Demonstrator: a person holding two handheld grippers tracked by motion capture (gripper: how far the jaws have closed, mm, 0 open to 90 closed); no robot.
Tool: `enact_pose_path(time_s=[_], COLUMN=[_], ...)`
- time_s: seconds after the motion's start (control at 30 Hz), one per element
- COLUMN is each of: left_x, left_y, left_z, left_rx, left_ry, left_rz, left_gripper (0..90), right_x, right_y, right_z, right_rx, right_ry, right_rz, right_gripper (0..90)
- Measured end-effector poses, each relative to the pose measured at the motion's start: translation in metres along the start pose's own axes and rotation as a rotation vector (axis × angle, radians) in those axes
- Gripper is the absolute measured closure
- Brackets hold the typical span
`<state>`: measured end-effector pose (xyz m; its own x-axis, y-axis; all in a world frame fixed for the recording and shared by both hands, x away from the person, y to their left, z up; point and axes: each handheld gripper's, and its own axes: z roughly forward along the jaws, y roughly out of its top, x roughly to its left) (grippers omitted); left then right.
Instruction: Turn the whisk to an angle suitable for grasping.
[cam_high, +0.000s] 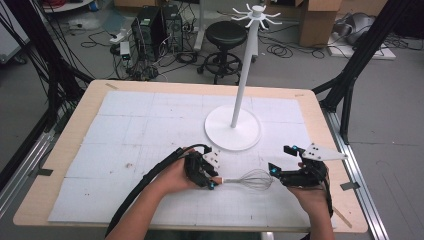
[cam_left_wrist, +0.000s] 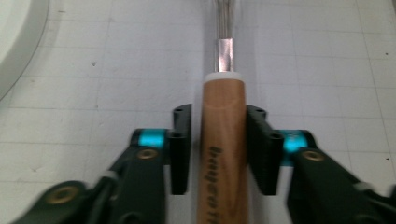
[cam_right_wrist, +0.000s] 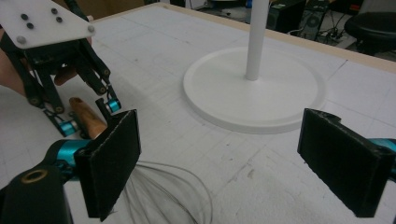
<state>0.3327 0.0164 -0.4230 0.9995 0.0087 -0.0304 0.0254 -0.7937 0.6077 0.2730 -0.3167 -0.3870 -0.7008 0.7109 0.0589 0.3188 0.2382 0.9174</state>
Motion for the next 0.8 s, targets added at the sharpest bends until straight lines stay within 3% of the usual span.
enact_pose_path(time_s=[0.1, 0.3, 0.57, 0.8], left_x=[0.001, 0.003, -0.002, -0.004], left_y=[-0.005, -0.031, -0.069, -0.089], left_z=[-0.013, -0.047, -0.082, -0.099], left_rx=[-0.061, -0.222, -0.330, -0.401], left_ry=[0.001, 0.008, 0.091, 0.153], left_rz=[-0.020, -0.094, -0.149, -0.188], left_gripper=[50.7, 39.9, 29.4, 19.3], right_x=[0.001, 0.001, 0.002, 0.001], right_y=[0.001, 0.000, -0.002, -0.002], right_z=[-0.001, 0.000, -0.001, -0.004], right_rx=[-0.004, 0.000, 0.008, -0.001], right_ry=[0.004, 0.006, 0.001, -0.007], right_rz=[0.004, 0.004, 0.002, 0.010], right_gripper=[12.0, 12.0, 12.0, 12.1])
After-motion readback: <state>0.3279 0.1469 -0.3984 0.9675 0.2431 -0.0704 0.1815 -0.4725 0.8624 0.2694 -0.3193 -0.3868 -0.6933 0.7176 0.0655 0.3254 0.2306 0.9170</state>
